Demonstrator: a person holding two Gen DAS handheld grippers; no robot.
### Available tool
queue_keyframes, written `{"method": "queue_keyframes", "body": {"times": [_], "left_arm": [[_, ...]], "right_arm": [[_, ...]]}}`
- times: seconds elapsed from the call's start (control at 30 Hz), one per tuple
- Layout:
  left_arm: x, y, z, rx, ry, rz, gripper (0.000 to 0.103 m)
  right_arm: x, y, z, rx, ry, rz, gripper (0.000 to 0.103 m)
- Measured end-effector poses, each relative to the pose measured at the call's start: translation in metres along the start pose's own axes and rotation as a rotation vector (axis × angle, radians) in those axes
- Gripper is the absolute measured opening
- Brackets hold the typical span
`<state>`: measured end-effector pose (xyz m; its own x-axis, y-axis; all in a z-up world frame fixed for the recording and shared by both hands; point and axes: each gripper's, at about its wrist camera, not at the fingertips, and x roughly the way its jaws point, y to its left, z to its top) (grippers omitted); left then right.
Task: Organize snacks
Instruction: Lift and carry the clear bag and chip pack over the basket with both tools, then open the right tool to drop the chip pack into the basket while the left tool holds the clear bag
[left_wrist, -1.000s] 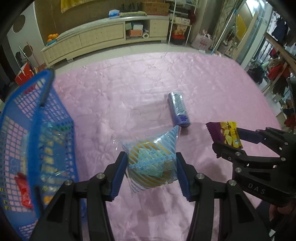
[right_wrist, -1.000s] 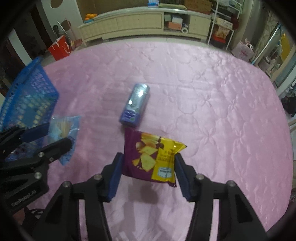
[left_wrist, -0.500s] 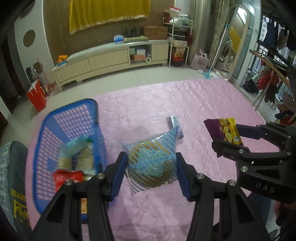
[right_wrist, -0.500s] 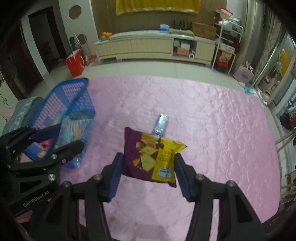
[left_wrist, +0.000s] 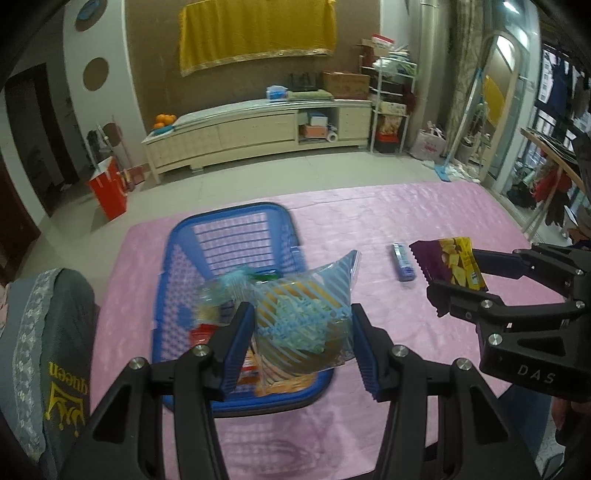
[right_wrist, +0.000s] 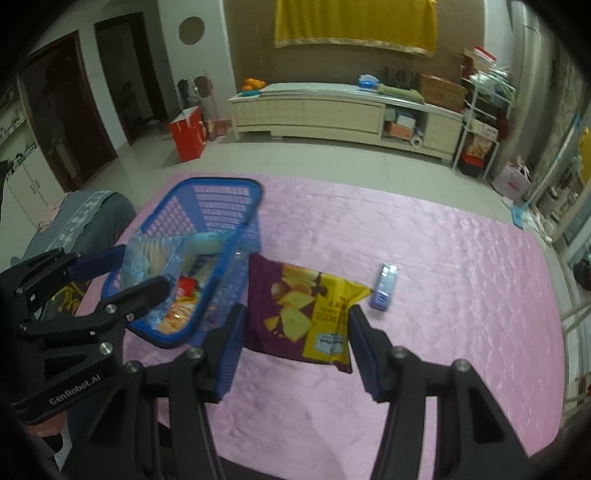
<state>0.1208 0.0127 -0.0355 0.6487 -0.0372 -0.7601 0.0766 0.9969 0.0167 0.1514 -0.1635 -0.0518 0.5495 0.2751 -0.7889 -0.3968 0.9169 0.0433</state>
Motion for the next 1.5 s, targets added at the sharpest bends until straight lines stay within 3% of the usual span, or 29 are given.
{"method": "queue_keyframes", "body": {"times": [0.57, 1.1, 1.2, 1.27, 1.5], "left_arm": [[0.027, 0.083, -0.009, -0.102, 0.047, 0.049, 0.050], [0.070, 0.108, -0.010, -0.125, 0.107, 0.014, 0.050], [0.068, 0.105, -0.009, -0.115, 0.107, 0.019, 0.050], [0.067, 0.107, -0.009, -0.118, 0.106, 0.018, 0.050], [0.057, 0.105, -0.014, -0.132, 0.107, 0.031, 0.050]], "right_arm": [[0.064, 0.087, 0.040, -0.163, 0.061, 0.076, 0.059], [0.127, 0.104, 0.054, -0.204, 0.151, 0.053, 0.060], [0.130, 0.111, 0.056, -0.236, 0.138, 0.050, 0.075], [0.135, 0.115, 0.055, -0.264, 0.152, -0.005, 0.083], [0.116, 0.102, 0.047, -0.216, 0.147, 0.013, 0.090]]}}
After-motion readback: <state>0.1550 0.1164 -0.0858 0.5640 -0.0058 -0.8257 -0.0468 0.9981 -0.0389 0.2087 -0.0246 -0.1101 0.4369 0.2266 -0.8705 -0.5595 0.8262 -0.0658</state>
